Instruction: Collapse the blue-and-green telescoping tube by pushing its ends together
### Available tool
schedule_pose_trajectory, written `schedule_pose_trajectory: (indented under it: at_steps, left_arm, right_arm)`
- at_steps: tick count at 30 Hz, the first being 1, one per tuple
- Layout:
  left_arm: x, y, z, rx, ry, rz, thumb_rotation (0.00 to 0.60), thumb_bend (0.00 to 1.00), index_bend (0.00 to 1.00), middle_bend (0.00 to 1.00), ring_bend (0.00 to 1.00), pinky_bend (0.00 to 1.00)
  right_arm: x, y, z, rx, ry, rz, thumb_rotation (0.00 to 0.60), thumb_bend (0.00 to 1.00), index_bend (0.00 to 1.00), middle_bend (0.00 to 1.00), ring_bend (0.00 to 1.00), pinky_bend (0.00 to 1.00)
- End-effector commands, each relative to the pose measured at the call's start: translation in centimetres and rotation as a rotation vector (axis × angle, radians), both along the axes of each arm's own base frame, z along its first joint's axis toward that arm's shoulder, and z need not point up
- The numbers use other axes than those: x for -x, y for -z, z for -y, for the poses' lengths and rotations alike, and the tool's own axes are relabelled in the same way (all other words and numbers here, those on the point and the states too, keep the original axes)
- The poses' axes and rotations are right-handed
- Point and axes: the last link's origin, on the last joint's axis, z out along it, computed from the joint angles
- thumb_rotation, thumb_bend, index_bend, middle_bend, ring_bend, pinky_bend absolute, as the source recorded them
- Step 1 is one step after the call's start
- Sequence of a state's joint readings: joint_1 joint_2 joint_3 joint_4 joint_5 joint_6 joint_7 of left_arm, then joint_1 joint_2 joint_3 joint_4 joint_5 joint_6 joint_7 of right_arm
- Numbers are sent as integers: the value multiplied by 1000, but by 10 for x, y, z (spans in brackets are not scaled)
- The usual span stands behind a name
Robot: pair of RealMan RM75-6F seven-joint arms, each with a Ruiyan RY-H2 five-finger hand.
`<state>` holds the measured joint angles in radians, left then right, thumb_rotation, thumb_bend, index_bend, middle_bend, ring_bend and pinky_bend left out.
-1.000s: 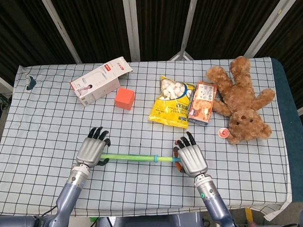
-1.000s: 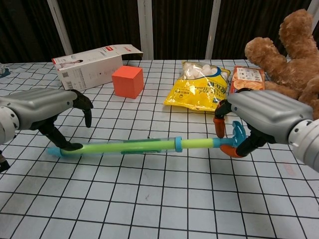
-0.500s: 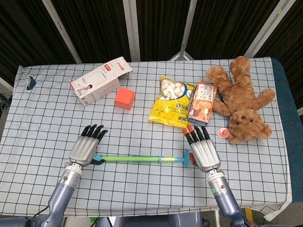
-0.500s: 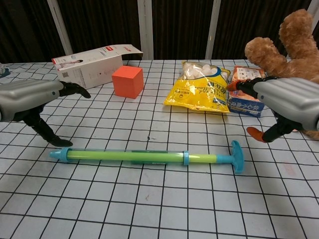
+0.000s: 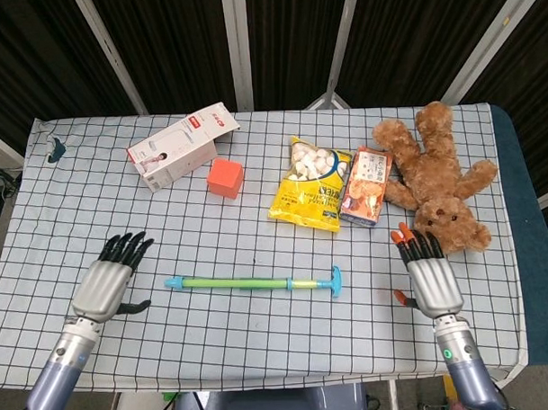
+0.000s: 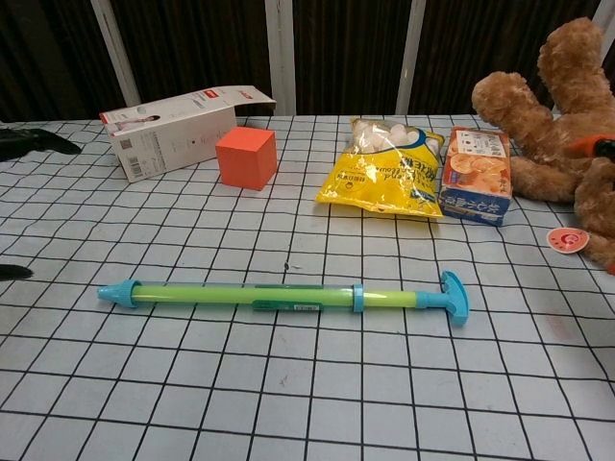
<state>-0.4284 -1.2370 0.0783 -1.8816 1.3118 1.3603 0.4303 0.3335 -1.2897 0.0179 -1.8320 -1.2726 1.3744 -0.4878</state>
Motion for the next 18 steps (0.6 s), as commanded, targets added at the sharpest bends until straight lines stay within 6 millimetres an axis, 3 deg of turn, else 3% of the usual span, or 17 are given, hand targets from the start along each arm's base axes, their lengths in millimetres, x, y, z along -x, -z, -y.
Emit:
schedule_pose_trajectory:
  at_steps: [1,9,18]
  left_arm:
    - [24,-25,28,-34,-26,6,600,120,22,0,0,0]
    - [62,-65,74,-129,-61,33,600,120,0,0,0,0]
    - [89,-92,92,-238,-56,-7,600,120,0,0,0,0]
  right_arm:
    - [28,-27,-26,22,1,-27,600,240,0,0,0,0]
    - [58,-66,-69,129,-17,-9,600,240,0,0,0,0]
    - [78,-89,-87,186,17,6,600,240,0,0,0,0]
